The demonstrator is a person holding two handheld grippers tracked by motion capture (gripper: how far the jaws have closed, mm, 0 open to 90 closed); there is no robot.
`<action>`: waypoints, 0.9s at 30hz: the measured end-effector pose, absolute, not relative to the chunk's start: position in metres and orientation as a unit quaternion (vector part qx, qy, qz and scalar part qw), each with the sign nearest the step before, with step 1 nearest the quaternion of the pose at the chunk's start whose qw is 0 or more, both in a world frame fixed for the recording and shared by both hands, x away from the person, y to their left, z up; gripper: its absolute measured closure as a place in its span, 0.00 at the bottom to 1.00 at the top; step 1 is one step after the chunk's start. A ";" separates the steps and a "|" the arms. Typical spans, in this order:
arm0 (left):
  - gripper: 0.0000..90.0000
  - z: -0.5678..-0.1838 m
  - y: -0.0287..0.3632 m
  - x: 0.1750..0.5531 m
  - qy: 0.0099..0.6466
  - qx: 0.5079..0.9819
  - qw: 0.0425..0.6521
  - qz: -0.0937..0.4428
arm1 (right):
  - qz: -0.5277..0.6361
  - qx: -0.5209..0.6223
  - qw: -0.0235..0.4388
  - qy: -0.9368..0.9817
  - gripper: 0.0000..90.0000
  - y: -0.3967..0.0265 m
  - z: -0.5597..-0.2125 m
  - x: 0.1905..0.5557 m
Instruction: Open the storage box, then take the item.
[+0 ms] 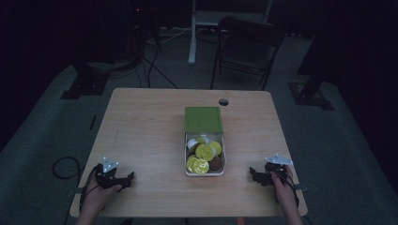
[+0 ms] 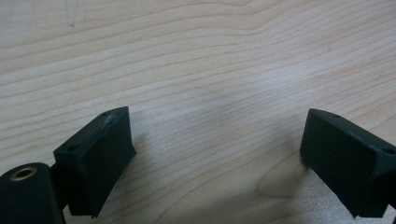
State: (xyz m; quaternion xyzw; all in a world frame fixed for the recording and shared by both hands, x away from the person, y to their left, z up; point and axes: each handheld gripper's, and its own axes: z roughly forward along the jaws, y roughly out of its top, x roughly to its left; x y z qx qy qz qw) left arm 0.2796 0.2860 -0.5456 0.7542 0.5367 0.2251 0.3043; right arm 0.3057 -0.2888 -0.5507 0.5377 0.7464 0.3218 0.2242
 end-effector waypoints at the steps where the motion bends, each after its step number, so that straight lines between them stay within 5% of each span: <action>1: 0.11 -0.546 0.286 0.280 0.535 0.755 0.305 0.224 | 0.322 0.537 0.224 0.747 0.12 -0.289 -0.551 0.306; 27: 0.02 -0.546 0.284 0.289 0.538 0.758 0.297 0.220 | 0.323 0.557 0.213 0.735 0.12 -0.284 -0.547 0.303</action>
